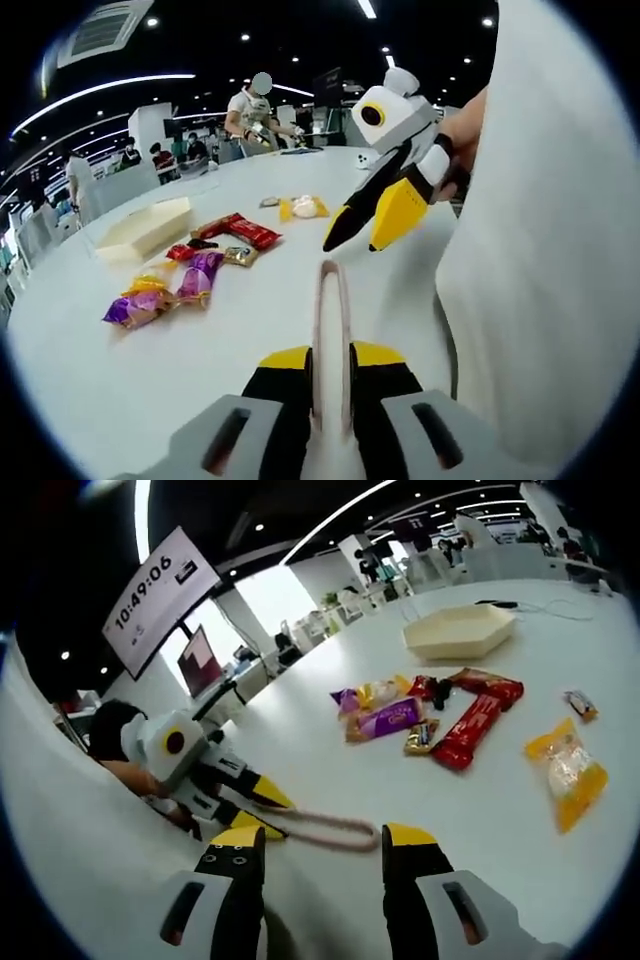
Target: Place the target food into the container with the food tongs after gripping and lifting it, then release it inside without dropping or visibly crushing the food.
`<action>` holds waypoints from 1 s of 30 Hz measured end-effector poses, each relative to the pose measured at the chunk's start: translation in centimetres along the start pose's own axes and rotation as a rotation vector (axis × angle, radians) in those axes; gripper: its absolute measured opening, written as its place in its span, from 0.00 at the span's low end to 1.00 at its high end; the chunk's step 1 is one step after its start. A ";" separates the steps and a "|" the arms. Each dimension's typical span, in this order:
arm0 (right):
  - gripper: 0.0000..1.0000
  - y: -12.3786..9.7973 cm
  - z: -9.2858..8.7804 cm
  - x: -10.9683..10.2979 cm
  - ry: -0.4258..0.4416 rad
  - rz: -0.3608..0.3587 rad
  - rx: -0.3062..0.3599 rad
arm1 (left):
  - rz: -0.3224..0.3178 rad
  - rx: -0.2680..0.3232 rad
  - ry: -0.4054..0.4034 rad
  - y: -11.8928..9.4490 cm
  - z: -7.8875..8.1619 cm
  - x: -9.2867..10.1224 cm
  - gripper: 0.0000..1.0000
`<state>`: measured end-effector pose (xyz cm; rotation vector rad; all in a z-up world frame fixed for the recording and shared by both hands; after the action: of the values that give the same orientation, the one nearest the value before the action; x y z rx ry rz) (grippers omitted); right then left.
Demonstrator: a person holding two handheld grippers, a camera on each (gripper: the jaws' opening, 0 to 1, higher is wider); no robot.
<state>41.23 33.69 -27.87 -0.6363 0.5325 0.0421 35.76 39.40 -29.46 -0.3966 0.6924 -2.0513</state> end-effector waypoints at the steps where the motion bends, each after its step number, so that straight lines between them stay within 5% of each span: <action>1: 0.47 0.0 0.0 -0.1 -0.001 0.001 -0.002 | -0.004 -0.003 -0.007 0.0 0.0 0.1 0.10; 16: 0.47 -0.3 0.4 0.2 0.013 0.002 0.016 | -0.042 0.027 -0.097 -0.7 0.2 0.0 0.08; 30: 0.49 -0.4 0.3 -0.3 -0.002 0.040 0.003 | -0.046 0.150 -0.208 -2.6 2.3 -1.2 0.09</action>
<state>41.22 33.60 -27.29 -0.6229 0.5433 0.0798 35.93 40.76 -26.06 -0.5334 0.4043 -2.0536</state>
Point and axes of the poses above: the point that each gripper's makers call its tool centre point, and the gripper's own axes: y roughly forward along the fingers, x roughly to its right, z roughly out of its top, the point moved 1 cm from there along -y, roughly backward along the fingers, and after that the axes turned 7 degrees about -x, right-handed, at the moved point
